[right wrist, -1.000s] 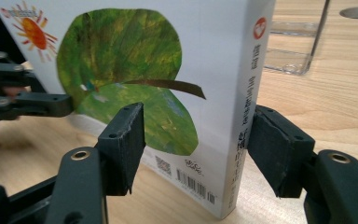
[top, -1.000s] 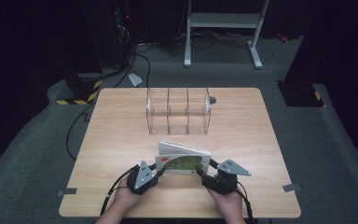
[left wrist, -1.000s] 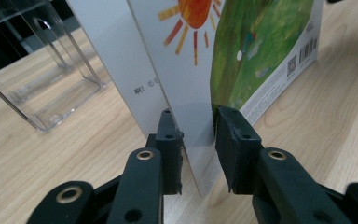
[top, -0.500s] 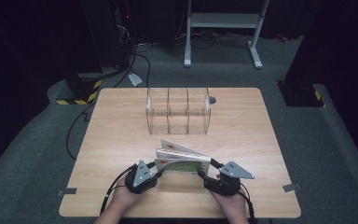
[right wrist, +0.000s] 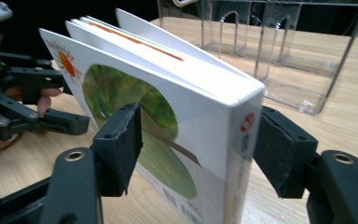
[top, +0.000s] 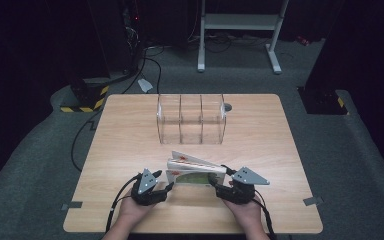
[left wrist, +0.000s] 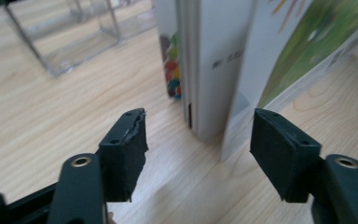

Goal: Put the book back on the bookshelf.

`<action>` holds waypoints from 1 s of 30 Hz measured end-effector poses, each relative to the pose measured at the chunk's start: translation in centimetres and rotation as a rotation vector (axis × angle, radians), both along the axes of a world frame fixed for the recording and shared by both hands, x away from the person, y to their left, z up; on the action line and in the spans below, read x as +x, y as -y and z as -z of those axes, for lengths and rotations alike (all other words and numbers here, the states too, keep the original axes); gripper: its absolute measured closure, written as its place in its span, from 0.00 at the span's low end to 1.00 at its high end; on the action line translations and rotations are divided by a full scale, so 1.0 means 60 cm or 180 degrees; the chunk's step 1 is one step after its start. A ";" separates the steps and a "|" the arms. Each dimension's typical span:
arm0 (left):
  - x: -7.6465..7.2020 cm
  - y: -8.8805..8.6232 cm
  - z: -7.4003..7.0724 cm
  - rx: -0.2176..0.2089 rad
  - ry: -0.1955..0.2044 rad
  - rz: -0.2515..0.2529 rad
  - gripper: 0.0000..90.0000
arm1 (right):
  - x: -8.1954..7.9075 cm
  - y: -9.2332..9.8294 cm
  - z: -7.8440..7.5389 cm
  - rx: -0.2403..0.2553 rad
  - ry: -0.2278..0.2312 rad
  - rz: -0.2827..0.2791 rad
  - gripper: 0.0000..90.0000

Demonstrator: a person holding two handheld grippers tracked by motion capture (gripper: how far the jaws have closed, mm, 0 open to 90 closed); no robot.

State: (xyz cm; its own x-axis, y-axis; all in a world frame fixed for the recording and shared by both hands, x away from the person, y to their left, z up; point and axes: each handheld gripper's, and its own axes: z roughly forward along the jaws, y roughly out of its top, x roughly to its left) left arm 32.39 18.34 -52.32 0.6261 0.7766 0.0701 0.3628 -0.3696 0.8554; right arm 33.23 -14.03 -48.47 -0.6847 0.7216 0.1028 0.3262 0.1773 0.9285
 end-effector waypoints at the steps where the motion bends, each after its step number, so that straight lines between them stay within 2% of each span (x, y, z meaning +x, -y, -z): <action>1: -0.003 -0.004 0.000 0.0004 -0.0043 -0.0027 0.38 | 0.000 -0.001 -0.001 -0.0008 0.0008 -0.0016 0.42; 3: -0.010 -0.016 0.002 0.0198 -0.0086 -0.0099 0.37 | -0.001 -0.003 -0.003 -0.0027 0.0019 -0.0025 0.43; 6: -0.018 -0.047 0.004 0.0320 -0.0123 -0.0222 0.35 | -0.004 -0.001 -0.004 -0.0023 0.0011 -0.0037 0.46; 9: -0.018 -0.084 0.004 0.0252 -0.0199 -0.0423 0.33 | -0.009 0.002 -0.005 -0.0034 0.0056 -0.0035 0.52; 11: -0.011 -0.100 0.005 0.0220 -0.0321 -0.0612 0.32 | -0.011 0.003 -0.006 -0.0044 0.0062 -0.0024 0.55; 13: -0.007 -0.109 0.006 0.0228 -0.0378 -0.0715 0.30 | -0.013 0.003 -0.007 -0.0066 0.0067 -0.0036 0.59; 14: -0.006 -0.111 0.006 0.0208 -0.0355 -0.0759 0.29 | -0.015 0.004 -0.008 -0.0087 0.0089 -0.0043 0.62; 16: -0.005 -0.115 0.006 0.0213 -0.0347 -0.0801 0.28 | -0.019 0.002 -0.007 -0.0096 0.0115 -0.0057 0.68; 19: -0.001 -0.114 0.007 0.0257 -0.0435 -0.0795 0.27 | -0.026 -0.004 -0.006 -0.0136 0.0189 -0.0103 0.74; 22: 0.002 -0.112 0.008 0.0304 -0.0466 -0.0781 0.27 | -0.031 -0.008 -0.006 -0.0152 0.0229 -0.0126 0.78; 27: 0.010 -0.119 0.009 0.0149 -0.0614 -0.0836 0.25 | -0.037 -0.011 -0.006 -0.0163 0.0237 -0.0126 0.83; 30: 0.011 -0.119 0.009 0.0140 -0.0624 -0.0856 0.24 | -0.039 -0.010 -0.006 -0.0179 0.0256 -0.0127 0.83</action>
State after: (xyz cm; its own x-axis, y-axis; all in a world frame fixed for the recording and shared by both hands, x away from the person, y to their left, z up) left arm 33.04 25.47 -52.88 0.4039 0.9148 0.0055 0.6085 -0.2731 0.7451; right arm 30.88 -13.45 -48.12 -0.7173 0.6967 0.0065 0.2427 0.2411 0.9397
